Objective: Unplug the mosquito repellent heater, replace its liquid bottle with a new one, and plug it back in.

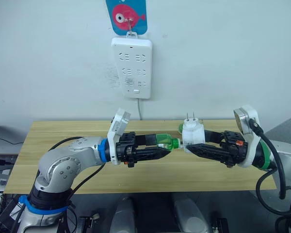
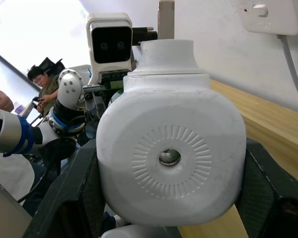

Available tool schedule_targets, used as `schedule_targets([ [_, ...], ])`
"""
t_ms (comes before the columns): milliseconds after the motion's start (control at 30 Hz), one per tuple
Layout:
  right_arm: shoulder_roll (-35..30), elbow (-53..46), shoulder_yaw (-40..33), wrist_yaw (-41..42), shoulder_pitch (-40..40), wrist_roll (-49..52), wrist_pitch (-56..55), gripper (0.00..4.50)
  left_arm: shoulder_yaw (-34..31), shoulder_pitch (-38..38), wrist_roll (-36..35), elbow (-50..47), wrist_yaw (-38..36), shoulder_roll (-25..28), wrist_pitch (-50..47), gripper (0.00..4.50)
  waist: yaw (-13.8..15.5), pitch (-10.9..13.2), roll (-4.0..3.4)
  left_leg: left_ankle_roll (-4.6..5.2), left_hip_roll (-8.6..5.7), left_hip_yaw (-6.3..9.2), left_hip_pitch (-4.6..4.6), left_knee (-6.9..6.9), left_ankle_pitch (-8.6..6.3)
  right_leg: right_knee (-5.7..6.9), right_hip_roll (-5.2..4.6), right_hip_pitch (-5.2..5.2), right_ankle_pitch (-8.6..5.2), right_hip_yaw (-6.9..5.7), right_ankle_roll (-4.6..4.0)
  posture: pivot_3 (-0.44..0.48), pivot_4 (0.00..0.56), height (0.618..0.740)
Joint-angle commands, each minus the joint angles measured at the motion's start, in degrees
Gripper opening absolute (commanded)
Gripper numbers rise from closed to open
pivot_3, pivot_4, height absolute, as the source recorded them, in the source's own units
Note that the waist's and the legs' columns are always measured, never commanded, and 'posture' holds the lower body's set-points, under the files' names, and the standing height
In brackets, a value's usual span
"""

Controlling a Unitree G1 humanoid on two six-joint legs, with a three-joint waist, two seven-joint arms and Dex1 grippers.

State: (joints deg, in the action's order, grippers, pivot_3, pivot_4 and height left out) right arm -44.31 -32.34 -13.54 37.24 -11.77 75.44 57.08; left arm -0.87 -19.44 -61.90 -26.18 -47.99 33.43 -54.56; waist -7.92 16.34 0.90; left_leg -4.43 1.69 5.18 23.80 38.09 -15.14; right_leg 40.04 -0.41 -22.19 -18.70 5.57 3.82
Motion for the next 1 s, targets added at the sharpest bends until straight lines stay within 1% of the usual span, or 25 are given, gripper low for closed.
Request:
schedule_targets([
  [33, -0.89, -2.16, -0.03, 0.55, 0.18, 2.24, -0.3, 2.97, -0.89, -0.72, -2.66, -0.98, 0.56, -0.82, -0.15, 2.31, 0.0, 0.0, 0.0, 0.0, 0.0, 0.0, 0.0, 0.0, 0.0, 0.0, 0.0, 0.0, 0.0, 0.0, 0.0, -0.207, 0.263, 0.74],
  [333, -2.24, -1.42, -0.18, 1.35, 0.73, 2.1, -0.6, 2.97, -1.44, -1.98, -4.13, 0.61, 0.98, -0.4, -0.93, 2.31, -0.02, 0.0, 0.0, 0.0, 0.0, 0.0, 0.0, 0.0, 0.0, -0.01, 0.0, 0.0, 0.0, 0.0, 0.0, -0.209, 0.258, 0.74],
  [433, -2.17, -1.67, -0.15, 1.22, 0.69, 2.5, -0.68, 2.97, -0.83, -1.09, -3.78, -0.43, -0.16, 0.45, -1.2, 2.31, -0.03, 0.0, 0.0, 0.0, 0.0, -0.01, 0.0, 0.0, 0.0, -0.01, 0.0, 0.0, 0.0, 0.0, 0.0, -0.208, 0.256, 0.74],
  [700, -2.05, -2.49, 0.41, 0.69, 0.55, 4.31, -0.78, 2.97, 0.55, -0.76, -3.3, -0.97, 1.16, -1.63, -0.45, 2.31, 0.0, 0.0, 0.0, 0.0, 0.0, -0.01, 0.0, 0.0, 0.0, -0.01, 0.0, 0.0, 0.0, 0.01, 0.0, -0.211, 0.256, 0.74],
  [1000, -1.74, -2.85, 0.75, 0.5, 1.19, 4.54, -1.14, 2.97, 2.17, -1.4, -3.23, -1.79, -0.98, -1.78, -0.87, 2.31, -0.01, 0.0, 0.0, 0.0, 0.0, -0.01, 0.0, 0.0, 0.0, -0.01, 0.0, 0.0, 0.0, 0.01, 0.0, -0.214, 0.255, 0.74],
])
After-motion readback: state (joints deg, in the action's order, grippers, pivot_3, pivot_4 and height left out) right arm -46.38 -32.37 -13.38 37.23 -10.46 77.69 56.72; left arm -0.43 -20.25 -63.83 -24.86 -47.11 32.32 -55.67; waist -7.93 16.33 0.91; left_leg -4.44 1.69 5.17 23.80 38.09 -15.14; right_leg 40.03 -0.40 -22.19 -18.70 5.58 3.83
